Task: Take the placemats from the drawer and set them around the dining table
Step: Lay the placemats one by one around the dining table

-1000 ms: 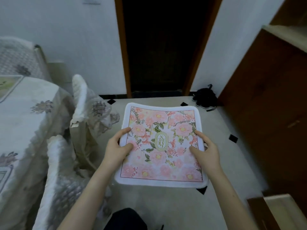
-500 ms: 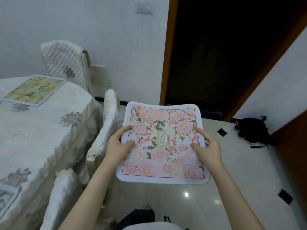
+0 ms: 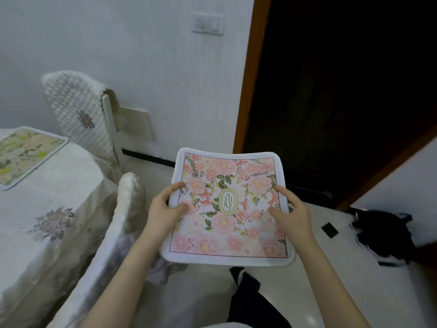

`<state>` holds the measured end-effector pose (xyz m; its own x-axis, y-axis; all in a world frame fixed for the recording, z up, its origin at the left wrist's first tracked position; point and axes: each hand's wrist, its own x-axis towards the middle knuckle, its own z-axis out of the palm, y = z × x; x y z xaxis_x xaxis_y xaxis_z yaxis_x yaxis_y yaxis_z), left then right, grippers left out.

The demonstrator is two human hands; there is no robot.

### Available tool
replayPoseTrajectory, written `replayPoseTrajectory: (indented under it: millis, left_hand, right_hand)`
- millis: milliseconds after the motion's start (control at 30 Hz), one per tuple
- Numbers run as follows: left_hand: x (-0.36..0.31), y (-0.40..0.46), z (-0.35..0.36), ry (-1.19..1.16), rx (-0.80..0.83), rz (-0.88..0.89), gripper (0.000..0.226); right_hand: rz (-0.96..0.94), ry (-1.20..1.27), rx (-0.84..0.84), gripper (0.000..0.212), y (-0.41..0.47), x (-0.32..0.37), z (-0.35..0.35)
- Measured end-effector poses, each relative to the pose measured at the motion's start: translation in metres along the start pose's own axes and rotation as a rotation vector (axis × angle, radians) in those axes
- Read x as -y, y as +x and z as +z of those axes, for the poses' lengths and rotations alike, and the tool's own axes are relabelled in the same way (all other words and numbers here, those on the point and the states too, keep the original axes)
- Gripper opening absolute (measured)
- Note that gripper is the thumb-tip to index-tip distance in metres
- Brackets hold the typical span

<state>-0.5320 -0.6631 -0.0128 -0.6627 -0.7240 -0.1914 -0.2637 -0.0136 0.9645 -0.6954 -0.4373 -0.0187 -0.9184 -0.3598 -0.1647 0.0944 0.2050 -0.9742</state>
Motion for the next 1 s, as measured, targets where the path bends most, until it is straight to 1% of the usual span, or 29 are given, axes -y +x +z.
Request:
replayPoseTrajectory:
  millis: [233,433,567,667,1000]
  left_hand:
    - [-0.041,0.090,0.052,-0.078,-0.199,-0.068,0.054]
    - [-0.052,0.144,0.053,-0.136,-0.376,-0.124,0.054]
    - [-0.050,0.183,0.031,-0.147,-0.506,-0.157,0.054]
    - [-0.046,0.217,0.005,-0.153,-0.581,-0.167,0.054]
    - [-0.049,0.328,-0.107,-0.206,-0.754,-0.123,0.051]
  right_hand:
    - [-0.019,-0.067,0.212,0.056,0.160,0.040,0.002]
    - [-0.027,-0.113,0.391,0.055,0.255,0.065,0.049]
    - [-0.031,-0.118,0.518,0.055,0.303,0.075,0.107]
    - [-0.053,-0.131,0.581,0.054,0.336,0.083,0.160]
    - [-0.138,-0.159,0.775,0.054,0.419,0.141,0.341]
